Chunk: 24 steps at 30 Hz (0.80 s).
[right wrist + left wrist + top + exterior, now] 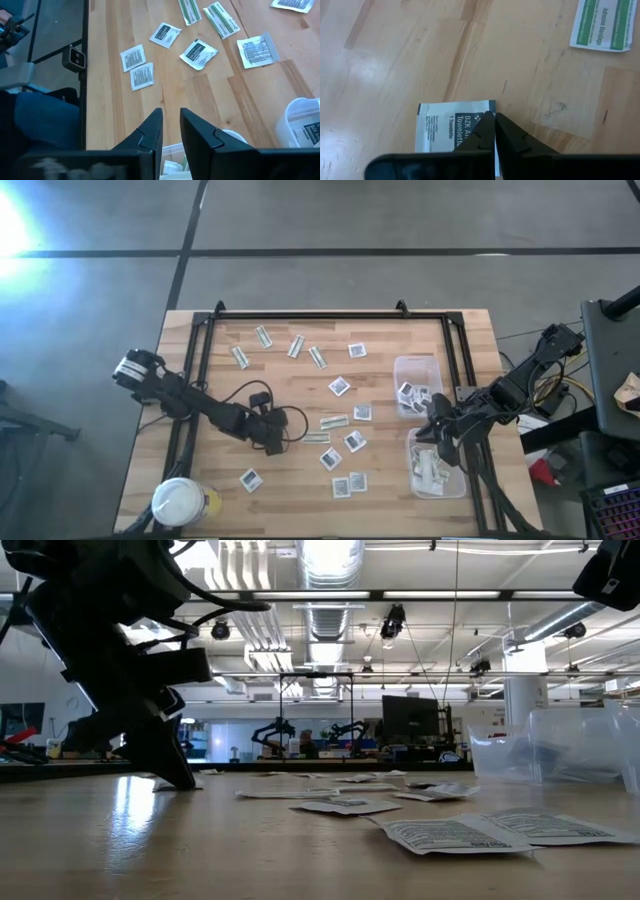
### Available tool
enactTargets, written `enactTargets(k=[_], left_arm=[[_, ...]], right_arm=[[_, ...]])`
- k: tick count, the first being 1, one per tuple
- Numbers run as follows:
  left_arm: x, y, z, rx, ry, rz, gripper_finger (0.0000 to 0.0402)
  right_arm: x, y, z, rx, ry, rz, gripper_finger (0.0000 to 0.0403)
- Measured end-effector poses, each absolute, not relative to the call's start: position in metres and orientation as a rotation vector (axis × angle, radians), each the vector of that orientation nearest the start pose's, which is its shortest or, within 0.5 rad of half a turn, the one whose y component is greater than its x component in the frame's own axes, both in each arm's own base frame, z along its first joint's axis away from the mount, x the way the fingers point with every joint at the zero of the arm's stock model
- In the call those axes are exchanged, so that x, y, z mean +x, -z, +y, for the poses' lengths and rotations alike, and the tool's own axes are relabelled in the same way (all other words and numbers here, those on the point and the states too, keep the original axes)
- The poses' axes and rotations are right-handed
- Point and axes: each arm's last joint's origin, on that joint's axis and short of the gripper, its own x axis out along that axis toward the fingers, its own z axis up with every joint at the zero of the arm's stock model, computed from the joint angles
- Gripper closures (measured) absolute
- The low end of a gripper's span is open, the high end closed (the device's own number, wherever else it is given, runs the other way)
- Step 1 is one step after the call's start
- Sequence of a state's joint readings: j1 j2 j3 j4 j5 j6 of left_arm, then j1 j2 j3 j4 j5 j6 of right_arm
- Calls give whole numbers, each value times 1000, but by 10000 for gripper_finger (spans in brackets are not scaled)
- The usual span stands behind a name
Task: Pick & Place First Aid Supplies
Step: Put the towelette pack into the top bin
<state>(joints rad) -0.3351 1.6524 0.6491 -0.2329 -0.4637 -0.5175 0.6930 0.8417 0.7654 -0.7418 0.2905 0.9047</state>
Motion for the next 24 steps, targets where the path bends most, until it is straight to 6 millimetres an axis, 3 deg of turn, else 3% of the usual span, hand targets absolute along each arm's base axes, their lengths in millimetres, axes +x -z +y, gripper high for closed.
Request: enactTargets(k=[5, 16, 24], left_arm=[[250, -109, -74, 37, -382, 1054, 401], [281, -145, -91, 115, -278, 945, 401], [292, -162, -100, 154, -234, 896, 401]], right_arm=[[127, -272, 95, 466, -25, 821, 331], [127, -272, 95, 467, -28, 821, 336], [127, -272, 95, 470, -30, 817, 344]])
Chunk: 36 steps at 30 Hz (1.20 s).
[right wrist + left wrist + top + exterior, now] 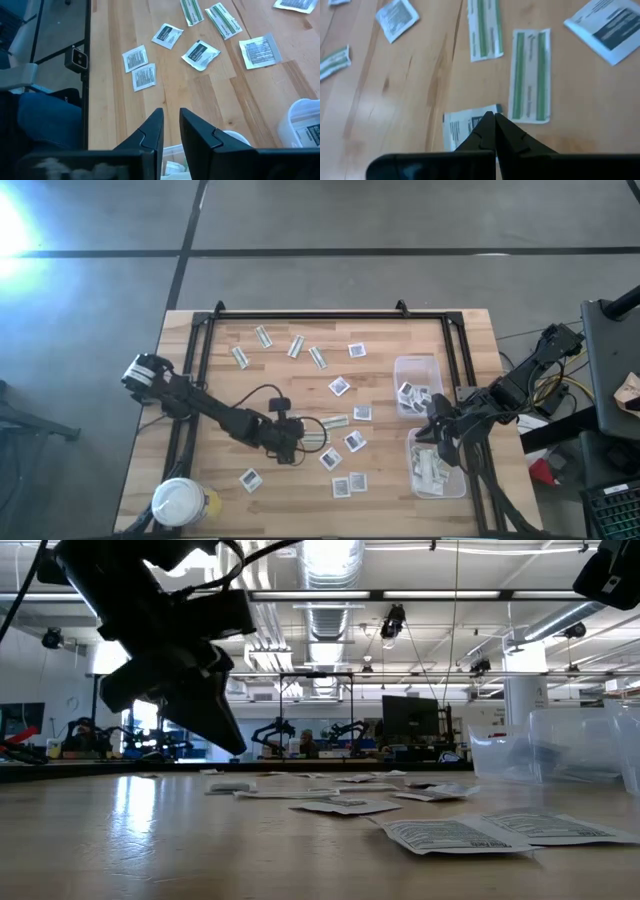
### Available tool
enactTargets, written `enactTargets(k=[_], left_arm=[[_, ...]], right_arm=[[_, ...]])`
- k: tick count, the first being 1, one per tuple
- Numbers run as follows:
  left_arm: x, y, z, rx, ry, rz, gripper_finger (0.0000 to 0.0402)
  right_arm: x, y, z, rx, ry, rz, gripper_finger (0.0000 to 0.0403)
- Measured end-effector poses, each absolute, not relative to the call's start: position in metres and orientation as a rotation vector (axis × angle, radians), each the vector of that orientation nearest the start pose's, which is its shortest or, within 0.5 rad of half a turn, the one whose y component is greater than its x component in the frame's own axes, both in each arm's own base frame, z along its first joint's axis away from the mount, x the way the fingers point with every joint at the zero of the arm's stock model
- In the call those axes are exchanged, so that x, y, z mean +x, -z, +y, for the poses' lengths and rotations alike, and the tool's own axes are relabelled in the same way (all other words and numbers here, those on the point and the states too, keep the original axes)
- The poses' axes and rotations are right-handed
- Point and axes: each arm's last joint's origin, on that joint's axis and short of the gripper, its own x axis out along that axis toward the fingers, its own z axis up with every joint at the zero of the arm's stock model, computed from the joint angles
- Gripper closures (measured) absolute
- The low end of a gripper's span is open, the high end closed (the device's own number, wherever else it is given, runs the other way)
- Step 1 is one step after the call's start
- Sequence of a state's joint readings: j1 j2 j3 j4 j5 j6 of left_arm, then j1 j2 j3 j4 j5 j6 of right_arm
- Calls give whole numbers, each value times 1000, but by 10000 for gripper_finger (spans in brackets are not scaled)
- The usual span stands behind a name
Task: Pick & Place First Aid Supplies
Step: Put the towelette pack into the top bin
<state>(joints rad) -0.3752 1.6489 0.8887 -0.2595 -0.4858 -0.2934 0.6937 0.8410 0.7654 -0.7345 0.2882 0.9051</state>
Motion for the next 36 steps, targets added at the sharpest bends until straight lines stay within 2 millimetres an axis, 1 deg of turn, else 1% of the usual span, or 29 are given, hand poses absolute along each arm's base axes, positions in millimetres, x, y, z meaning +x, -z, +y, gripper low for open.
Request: enactTargets(k=[6, 11, 16, 18, 22, 29, 33, 36], left_arm=[[296, -168, -102, 168, -224, 881, 401], [292, -167, -101, 194, -218, 943, 401], [291, -166, -103, 126, -192, 960, 400], [291, -166, -103, 109, -171, 969, 394], [291, -166, -104, 84, -143, 981, 362], [291, -164, -104, 72, -168, 977, 282], [293, -154, -105, 85, -182, 992, 251], [296, -145, -105, 109, -209, 1002, 240]], right_arm=[[128, -274, 96, 480, -37, 804, 337], [128, -274, 96, 480, -37, 804, 331], [128, -273, 96, 479, -36, 804, 328], [128, -273, 96, 479, -36, 805, 329], [128, -273, 96, 472, -38, 804, 336], [128, -273, 96, 468, -40, 804, 344], [128, -273, 96, 460, -42, 803, 341], [128, -273, 96, 461, -42, 803, 338]])
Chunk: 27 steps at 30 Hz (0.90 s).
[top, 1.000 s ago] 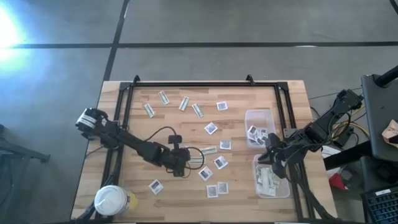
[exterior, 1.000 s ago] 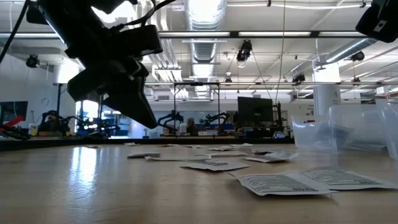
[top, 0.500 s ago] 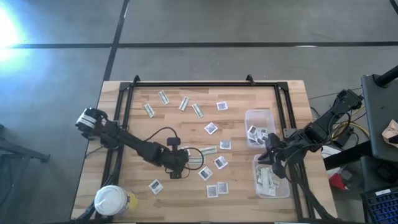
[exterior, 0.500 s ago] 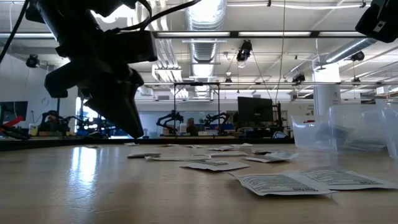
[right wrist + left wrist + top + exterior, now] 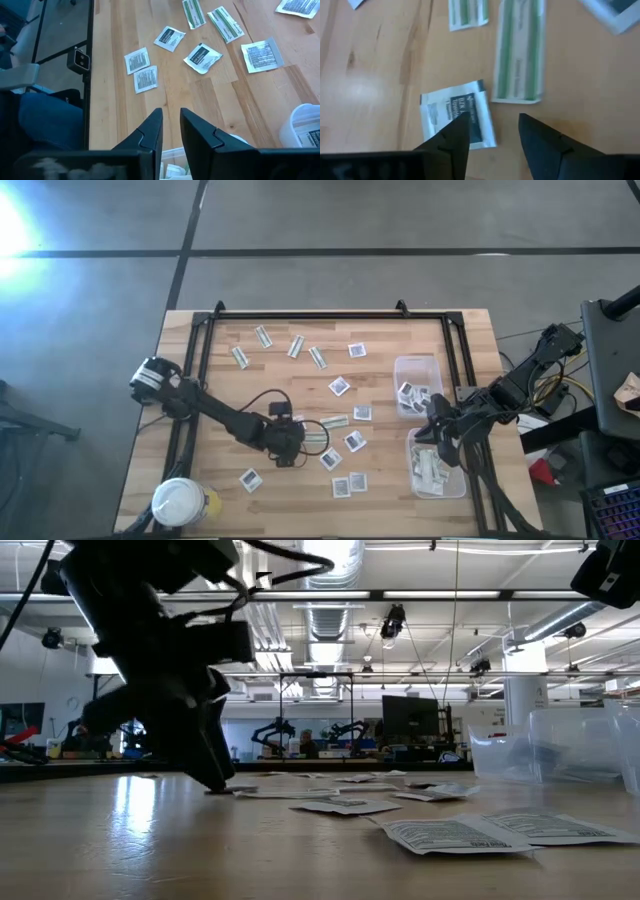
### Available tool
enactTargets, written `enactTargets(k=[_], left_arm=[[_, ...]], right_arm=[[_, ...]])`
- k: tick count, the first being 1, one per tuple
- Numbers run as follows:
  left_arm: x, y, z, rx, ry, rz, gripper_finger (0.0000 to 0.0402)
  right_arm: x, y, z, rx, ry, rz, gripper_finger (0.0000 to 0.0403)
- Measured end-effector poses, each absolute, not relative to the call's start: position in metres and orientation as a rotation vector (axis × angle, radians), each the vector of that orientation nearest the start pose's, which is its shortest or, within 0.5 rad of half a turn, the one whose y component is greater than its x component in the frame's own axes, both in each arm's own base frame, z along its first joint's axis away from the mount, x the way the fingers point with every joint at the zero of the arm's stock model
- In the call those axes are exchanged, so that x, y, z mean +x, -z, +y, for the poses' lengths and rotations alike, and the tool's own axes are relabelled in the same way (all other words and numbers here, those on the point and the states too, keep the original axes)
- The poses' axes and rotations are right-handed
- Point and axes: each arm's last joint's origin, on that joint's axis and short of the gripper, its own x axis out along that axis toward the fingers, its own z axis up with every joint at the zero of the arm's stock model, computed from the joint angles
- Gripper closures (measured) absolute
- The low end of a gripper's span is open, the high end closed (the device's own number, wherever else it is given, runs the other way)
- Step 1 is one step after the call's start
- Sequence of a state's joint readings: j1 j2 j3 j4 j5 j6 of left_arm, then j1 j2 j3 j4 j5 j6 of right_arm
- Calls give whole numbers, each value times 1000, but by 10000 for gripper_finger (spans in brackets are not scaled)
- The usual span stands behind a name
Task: Pick & Place First Aid Supplies
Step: Put the towelette pack into the top bin
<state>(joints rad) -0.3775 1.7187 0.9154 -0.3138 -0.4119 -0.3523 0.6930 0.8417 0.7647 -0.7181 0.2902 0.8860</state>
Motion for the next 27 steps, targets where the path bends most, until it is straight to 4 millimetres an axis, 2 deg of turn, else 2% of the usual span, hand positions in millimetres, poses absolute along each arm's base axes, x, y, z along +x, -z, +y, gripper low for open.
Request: enactTargets(k=[9, 16, 21, 27], left_arm=[[299, -133, -101, 180, -311, 996, 236], [297, -111, -92, 146, -306, 1084, 245], [297, -98, -86, 97, -291, 1138, 279], [297, -94, -86, 108, -268, 1147, 351]], right_arm=[[128, -273, 96, 460, -43, 803, 345], [128, -273, 96, 461, -43, 803, 342], [128, -273, 96, 462, -44, 801, 340], [129, -274, 97, 479, -48, 790, 347]])
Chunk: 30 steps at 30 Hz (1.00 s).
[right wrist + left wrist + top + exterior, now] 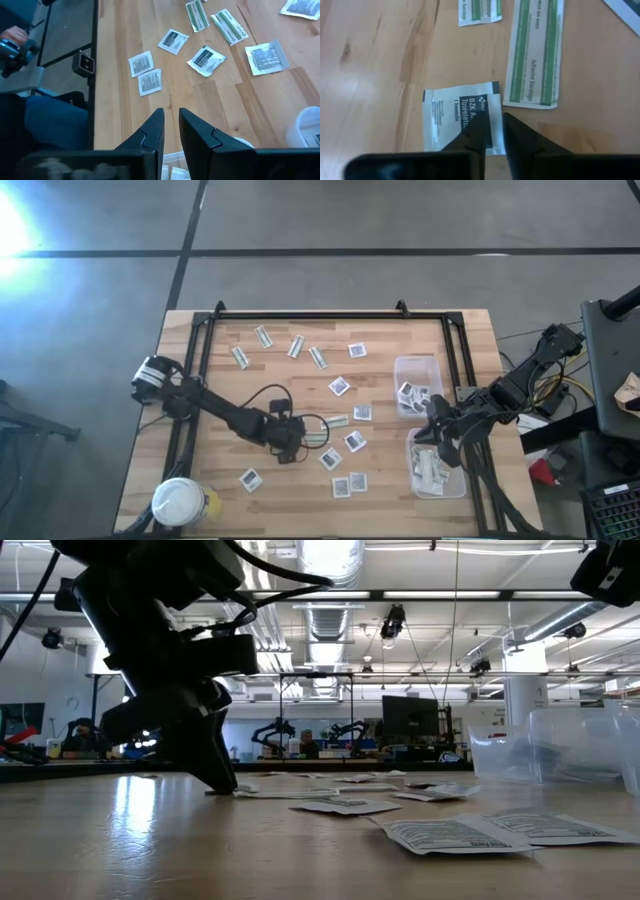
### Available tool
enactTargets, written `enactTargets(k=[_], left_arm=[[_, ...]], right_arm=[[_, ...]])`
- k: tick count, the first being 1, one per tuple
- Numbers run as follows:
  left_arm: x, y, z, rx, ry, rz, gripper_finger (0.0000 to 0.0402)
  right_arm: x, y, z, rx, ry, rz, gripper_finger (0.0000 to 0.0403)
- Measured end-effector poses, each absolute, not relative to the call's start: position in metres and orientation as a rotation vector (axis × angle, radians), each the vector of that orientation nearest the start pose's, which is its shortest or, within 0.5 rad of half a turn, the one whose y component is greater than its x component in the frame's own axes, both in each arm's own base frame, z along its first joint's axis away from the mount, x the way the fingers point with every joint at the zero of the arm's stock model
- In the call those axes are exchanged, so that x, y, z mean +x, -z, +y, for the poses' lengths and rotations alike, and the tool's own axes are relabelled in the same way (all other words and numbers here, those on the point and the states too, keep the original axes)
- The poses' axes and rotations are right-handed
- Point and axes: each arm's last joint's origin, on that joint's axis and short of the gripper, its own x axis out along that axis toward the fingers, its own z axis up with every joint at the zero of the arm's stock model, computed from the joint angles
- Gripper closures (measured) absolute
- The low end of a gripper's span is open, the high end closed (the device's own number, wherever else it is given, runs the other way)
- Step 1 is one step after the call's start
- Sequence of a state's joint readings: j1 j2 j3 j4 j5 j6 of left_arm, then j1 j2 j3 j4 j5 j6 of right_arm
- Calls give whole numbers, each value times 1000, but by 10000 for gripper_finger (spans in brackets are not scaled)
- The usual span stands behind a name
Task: Pick & Place First Aid Supplies
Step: Put the towelette pack into the top bin
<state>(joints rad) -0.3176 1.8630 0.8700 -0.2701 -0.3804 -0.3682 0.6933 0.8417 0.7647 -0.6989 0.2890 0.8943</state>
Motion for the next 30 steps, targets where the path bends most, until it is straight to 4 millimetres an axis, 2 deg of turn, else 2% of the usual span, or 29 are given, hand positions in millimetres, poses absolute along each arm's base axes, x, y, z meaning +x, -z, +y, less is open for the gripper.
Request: enactTargets(k=[5, 13, 21, 26, 30], left_arm=[[296, -94, -86, 153, -251, 1147, 397], [295, -97, -90, 197, -266, 1110, 401], [291, -129, -99, 189, -269, 983, 402], [287, -150, -101, 174, -266, 911, 401], [285, -155, -102, 184, -275, 892, 401]], right_arm=[[130, -276, 97, 489, -55, 779, 351], [132, -278, 99, 510, -70, 756, 351], [135, -277, 102, 485, -82, 749, 351], [149, -270, 113, 428, -101, 749, 351], [162, -262, 124, 388, -114, 748, 351]])
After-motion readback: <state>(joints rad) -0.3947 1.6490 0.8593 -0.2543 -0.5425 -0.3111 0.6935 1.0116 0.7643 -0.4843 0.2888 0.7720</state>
